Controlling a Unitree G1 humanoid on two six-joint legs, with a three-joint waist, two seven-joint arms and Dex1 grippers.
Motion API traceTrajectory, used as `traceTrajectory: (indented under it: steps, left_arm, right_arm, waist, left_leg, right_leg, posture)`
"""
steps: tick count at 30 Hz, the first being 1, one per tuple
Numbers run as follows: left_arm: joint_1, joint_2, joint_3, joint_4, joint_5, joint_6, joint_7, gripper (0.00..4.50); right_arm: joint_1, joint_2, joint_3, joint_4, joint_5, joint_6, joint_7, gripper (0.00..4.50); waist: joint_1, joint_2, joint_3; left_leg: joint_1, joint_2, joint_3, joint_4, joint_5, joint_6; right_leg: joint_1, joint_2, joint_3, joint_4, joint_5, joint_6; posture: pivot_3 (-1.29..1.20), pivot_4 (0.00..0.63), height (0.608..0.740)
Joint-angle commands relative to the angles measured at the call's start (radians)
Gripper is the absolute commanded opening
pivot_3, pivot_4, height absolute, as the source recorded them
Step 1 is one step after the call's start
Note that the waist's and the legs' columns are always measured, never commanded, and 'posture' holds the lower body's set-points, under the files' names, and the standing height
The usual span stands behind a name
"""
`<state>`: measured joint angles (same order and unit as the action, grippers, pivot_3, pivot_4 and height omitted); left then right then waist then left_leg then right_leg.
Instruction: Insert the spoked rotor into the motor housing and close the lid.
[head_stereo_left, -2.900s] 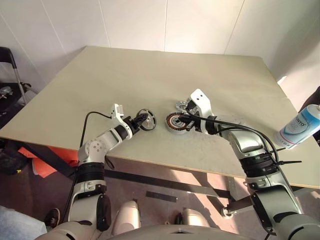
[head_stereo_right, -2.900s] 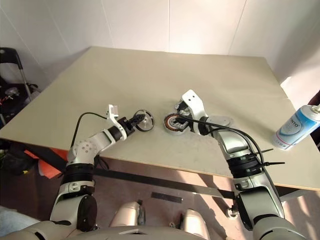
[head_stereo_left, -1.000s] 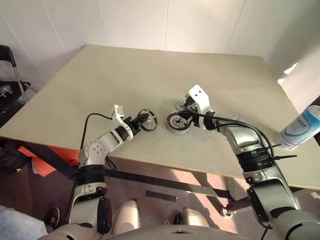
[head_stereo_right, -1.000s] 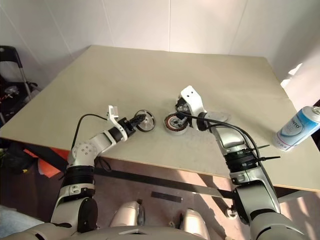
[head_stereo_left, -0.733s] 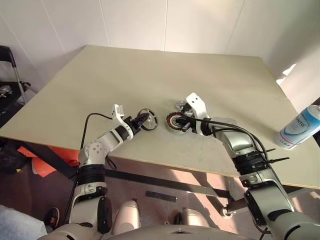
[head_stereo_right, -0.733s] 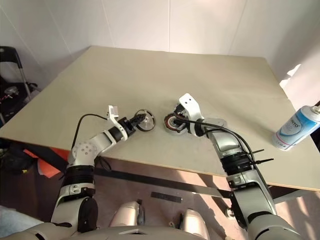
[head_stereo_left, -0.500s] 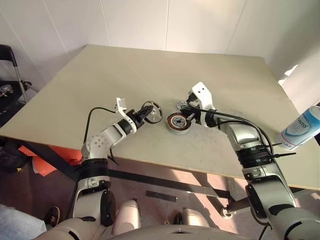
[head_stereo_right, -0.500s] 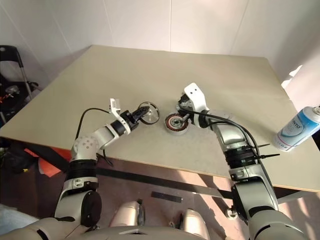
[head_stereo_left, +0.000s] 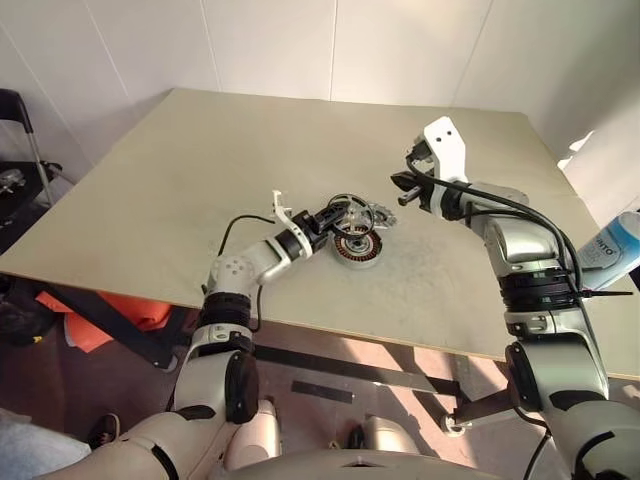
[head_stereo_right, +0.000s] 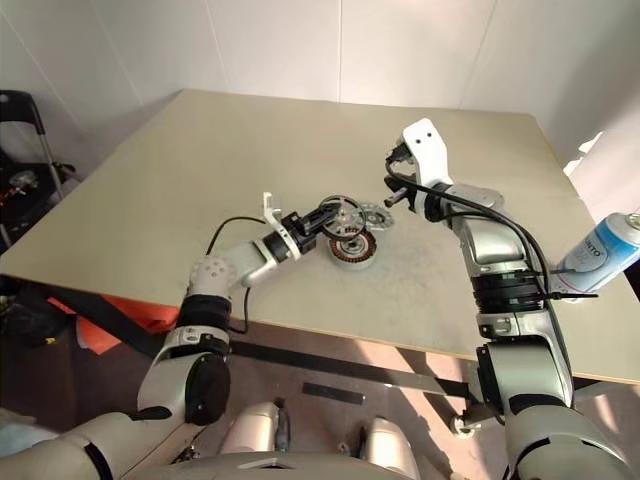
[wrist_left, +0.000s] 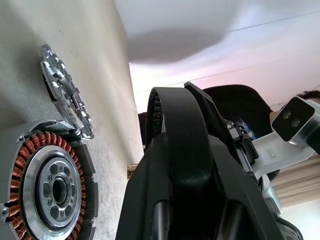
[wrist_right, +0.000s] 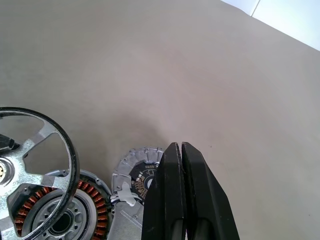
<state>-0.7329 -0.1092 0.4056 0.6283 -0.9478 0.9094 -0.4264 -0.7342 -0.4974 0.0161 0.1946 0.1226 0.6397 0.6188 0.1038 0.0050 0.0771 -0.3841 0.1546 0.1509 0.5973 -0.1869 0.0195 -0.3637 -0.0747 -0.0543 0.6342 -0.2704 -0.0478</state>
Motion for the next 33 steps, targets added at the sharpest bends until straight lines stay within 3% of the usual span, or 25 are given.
traceTrajectory:
  steps: [1, 8, 20, 27, 33]
  left_arm:
    - [-0.051, -0.009, 0.003, 0.101, 0.024, -0.051, -0.058, 0.41]
    - [-0.103, -0.035, 0.001, 0.254, 0.078, -0.114, -0.118, 0.41]
    - [-0.109, -0.033, -0.038, 0.313, 0.178, -0.12, -0.144, 0.41]
    - [-0.085, -0.01, -0.021, 0.237, 0.175, -0.098, -0.149, 2.63]
    - [-0.039, 0.018, -0.003, 0.091, 0.145, -0.047, -0.112, 2.63]
  right_arm:
    - [-0.026, -0.029, -0.027, -0.059, 0.006, 0.009, -0.008, 0.0]
    - [-0.009, -0.057, -0.025, -0.1, 0.01, 0.046, -0.003, 0.0]
    - [-0.005, -0.051, -0.024, -0.104, 0.012, 0.056, -0.017, 0.0]
    - [-0.01, -0.035, -0.015, -0.076, 0.007, 0.033, -0.019, 0.0]
    - [-0.018, -0.02, -0.007, -0.06, 0.007, 0.018, -0.012, 0.0]
  waist:
    - [0.001, 0.0, 0.0]
    - [0.002, 0.0, 0.0]
    - [0.003, 0.0, 0.0]
    - [0.005, 0.0, 0.0]
    - [0.002, 0.0, 0.0]
  left_leg:
    - [0.0, 0.0, 0.0, 0.0, 0.0, 0.001]
    - [-0.001, 0.0, 0.0, 0.0, 0.0, 0.003]
    - [0.0, 0.0, 0.0, 0.0, 0.0, 0.003]
    - [0.001, 0.0, 0.0, 0.0, 0.0, 0.004]
    - [0.003, 0.0, 0.0, 0.0, -0.001, 0.005]
  right_leg:
    - [0.0, 0.0, 0.0, 0.0, 0.0, 0.0]
    - [0.0, 0.0, 0.0, -0.001, 0.0, 0.0]
    - [0.0, 0.0, 0.0, -0.001, 0.0, 0.0]
    - [0.002, -0.001, 0.0, -0.001, 0.0, 0.0]
    - [0.002, -0.001, 0.0, 0.0, 0.0, 0.0]
  posture:
    - [0.0, 0.0, 0.74]
    - [0.0, 0.0, 0.74]
    - [0.0, 0.0, 0.74]
    - [0.0, 0.0, 0.74]
    - [0.0, 0.0, 0.74]
